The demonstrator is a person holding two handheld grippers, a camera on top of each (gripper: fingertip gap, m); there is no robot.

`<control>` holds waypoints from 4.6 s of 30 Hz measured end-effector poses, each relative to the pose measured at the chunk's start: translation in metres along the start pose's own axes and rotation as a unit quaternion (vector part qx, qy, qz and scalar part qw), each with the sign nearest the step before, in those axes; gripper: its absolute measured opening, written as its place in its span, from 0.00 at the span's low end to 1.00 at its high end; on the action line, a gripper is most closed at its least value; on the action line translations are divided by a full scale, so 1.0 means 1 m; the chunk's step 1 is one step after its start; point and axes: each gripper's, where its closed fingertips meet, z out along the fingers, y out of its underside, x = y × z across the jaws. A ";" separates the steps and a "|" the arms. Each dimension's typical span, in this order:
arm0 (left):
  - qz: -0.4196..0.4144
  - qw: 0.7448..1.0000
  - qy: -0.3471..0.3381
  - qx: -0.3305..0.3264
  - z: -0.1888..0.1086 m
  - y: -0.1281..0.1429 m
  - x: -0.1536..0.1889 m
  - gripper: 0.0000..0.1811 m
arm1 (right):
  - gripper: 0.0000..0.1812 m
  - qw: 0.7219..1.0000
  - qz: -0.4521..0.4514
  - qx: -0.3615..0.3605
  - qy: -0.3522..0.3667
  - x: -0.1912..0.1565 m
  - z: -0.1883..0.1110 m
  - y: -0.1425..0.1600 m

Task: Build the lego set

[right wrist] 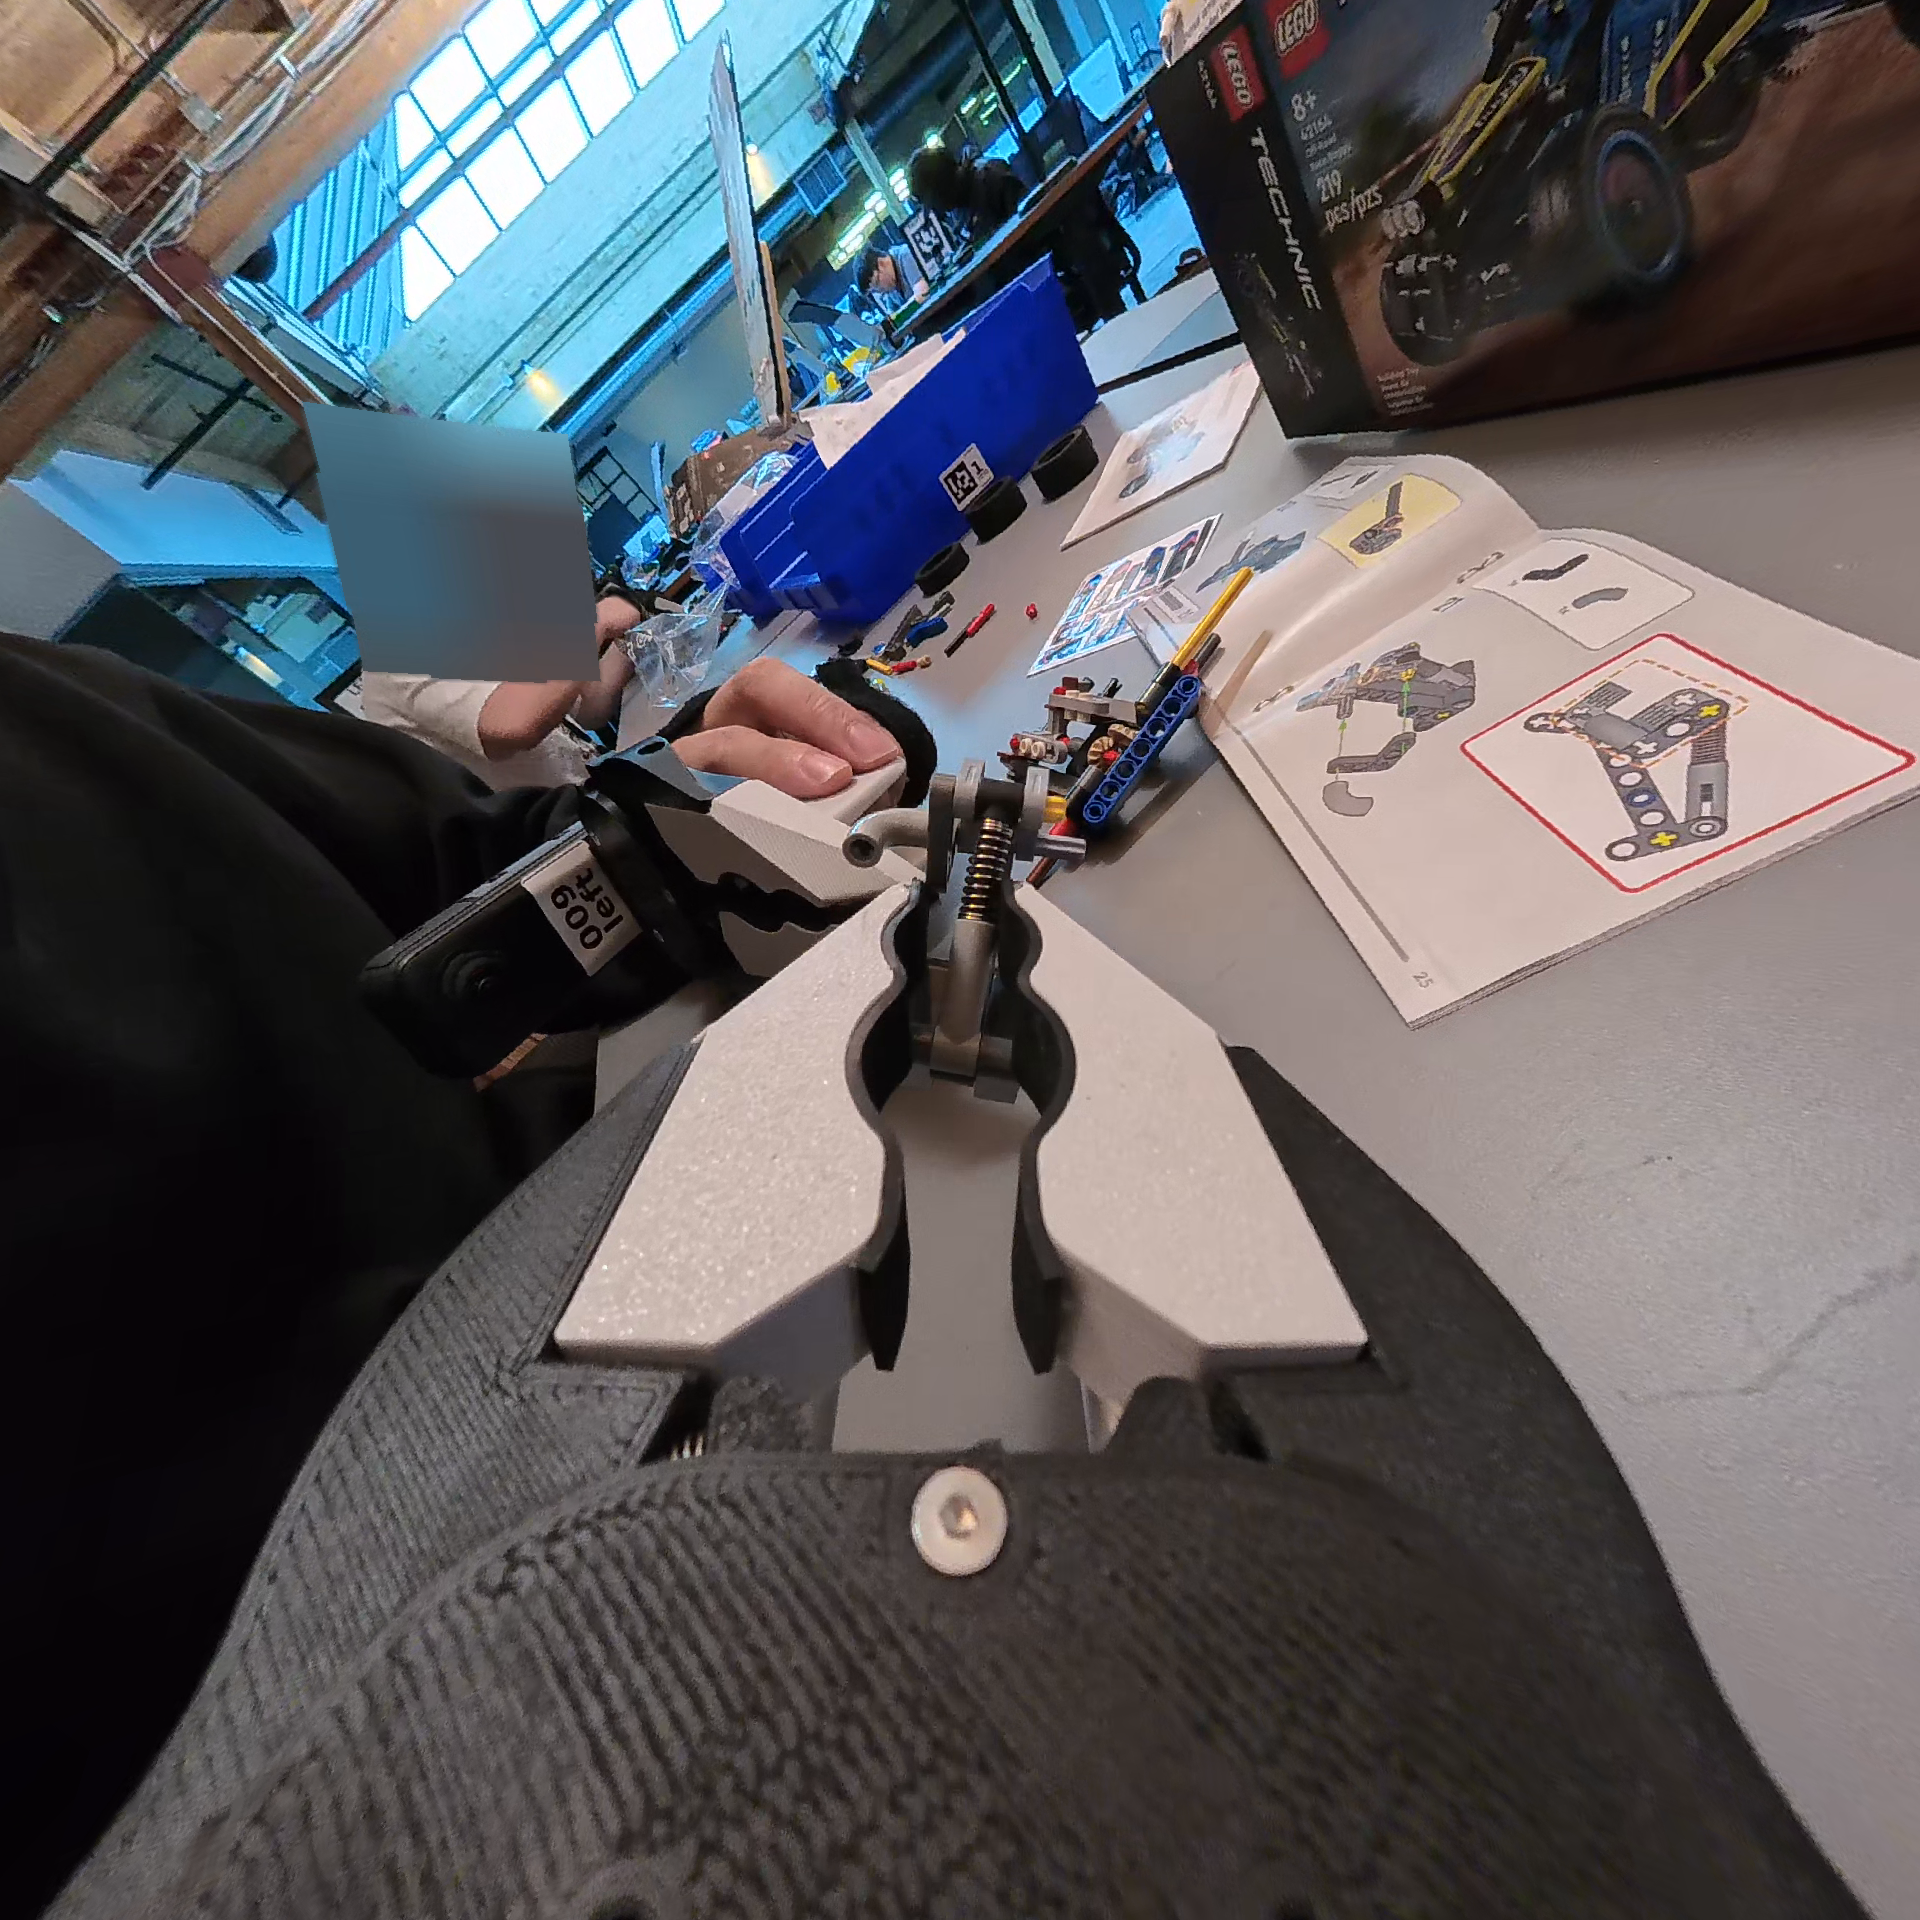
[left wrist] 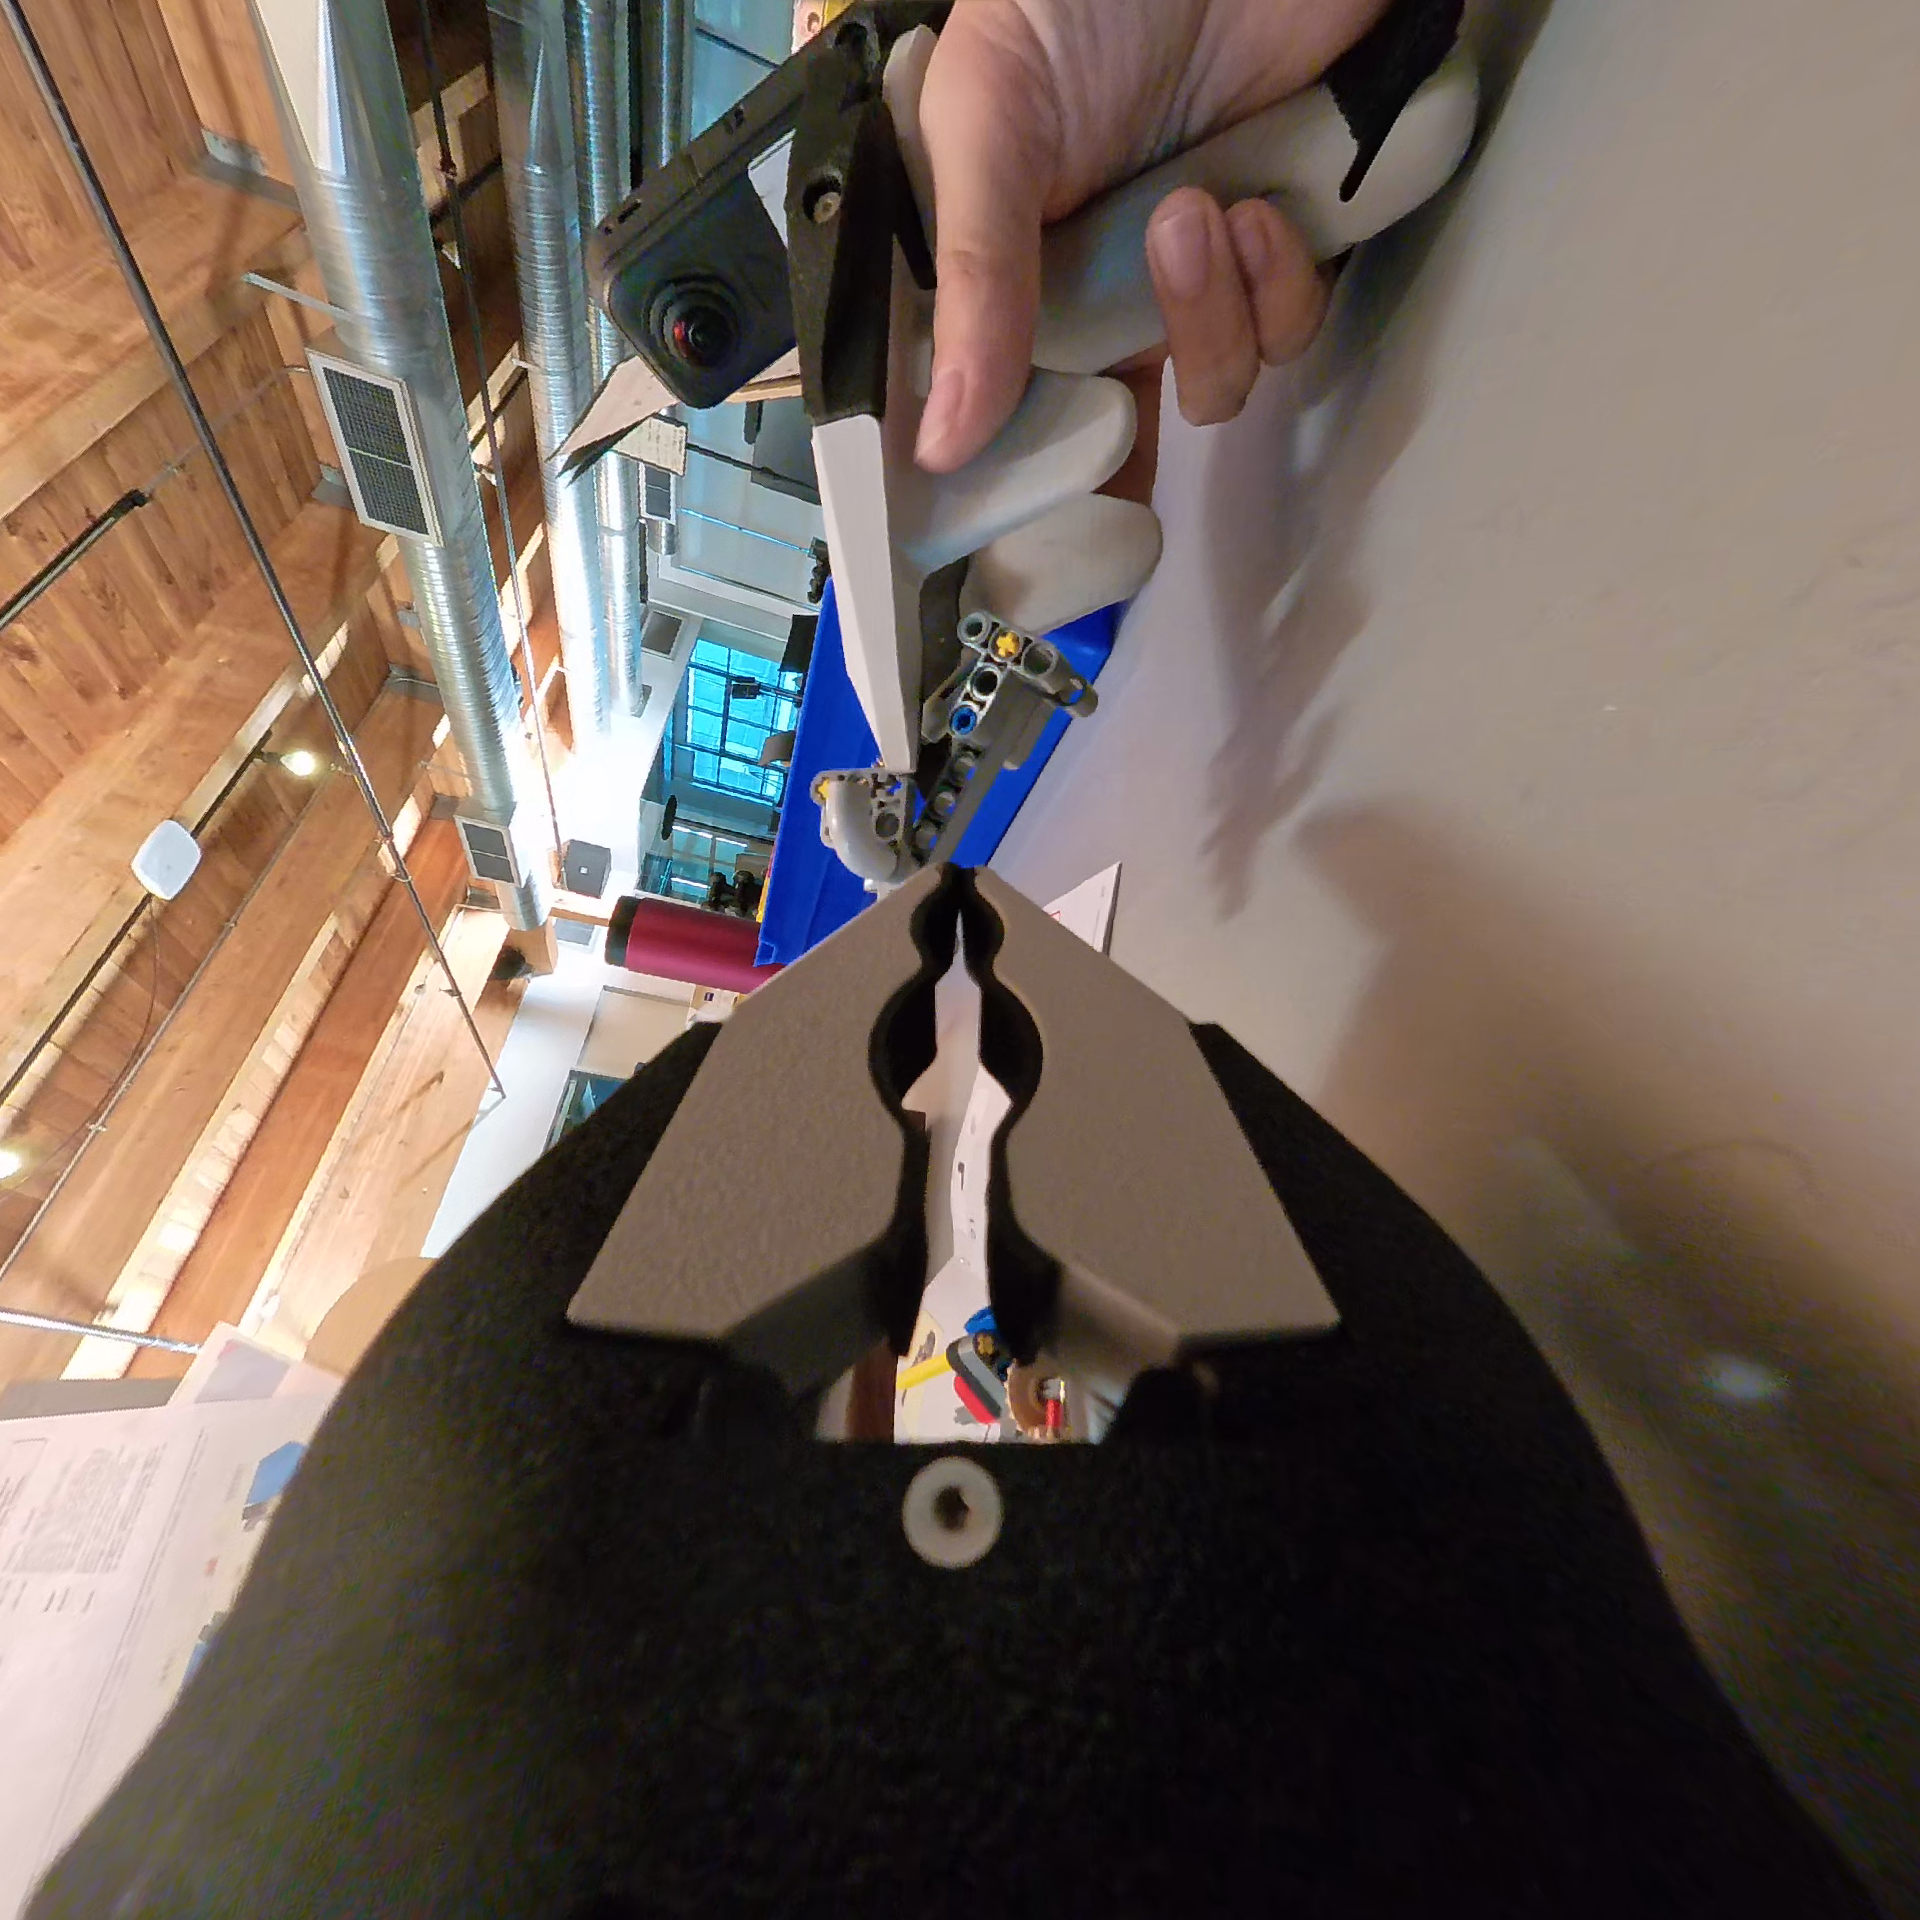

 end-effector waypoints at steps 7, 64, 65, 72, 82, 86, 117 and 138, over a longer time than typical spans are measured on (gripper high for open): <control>-0.017 0.999 -0.038 -0.026 -0.001 0.010 -0.015 0.00 | 0.06 1.000 0.001 0.001 -0.002 0.000 0.000 0.000; -0.002 1.000 -0.016 -0.012 0.001 0.006 -0.006 0.04 | 0.04 0.999 -0.034 -0.024 0.025 0.000 0.005 0.006; -0.001 1.000 -0.013 -0.014 0.001 0.006 -0.005 0.04 | 0.04 0.998 -0.048 -0.030 0.042 0.003 0.005 0.007; -0.026 0.999 0.010 0.015 -0.005 0.004 -0.009 0.08 | 0.05 0.973 -0.132 -0.107 0.157 0.028 0.009 0.022; -0.206 0.956 0.155 -0.140 -0.003 0.082 -0.027 0.08 | 0.03 0.969 -0.128 -0.146 0.153 0.028 0.009 0.035; -0.229 0.935 0.207 -0.174 -0.011 0.093 -0.021 0.08 | 0.03 0.966 -0.139 -0.163 0.146 0.025 0.009 0.041; -0.259 0.897 0.357 0.009 -0.014 -0.013 0.038 0.21 | 0.03 0.977 -0.144 -0.148 -0.046 -0.030 0.003 0.046; -0.279 0.880 0.383 0.005 -0.019 -0.007 0.046 0.28 | 0.02 0.980 -0.145 -0.125 -0.047 -0.031 0.000 0.039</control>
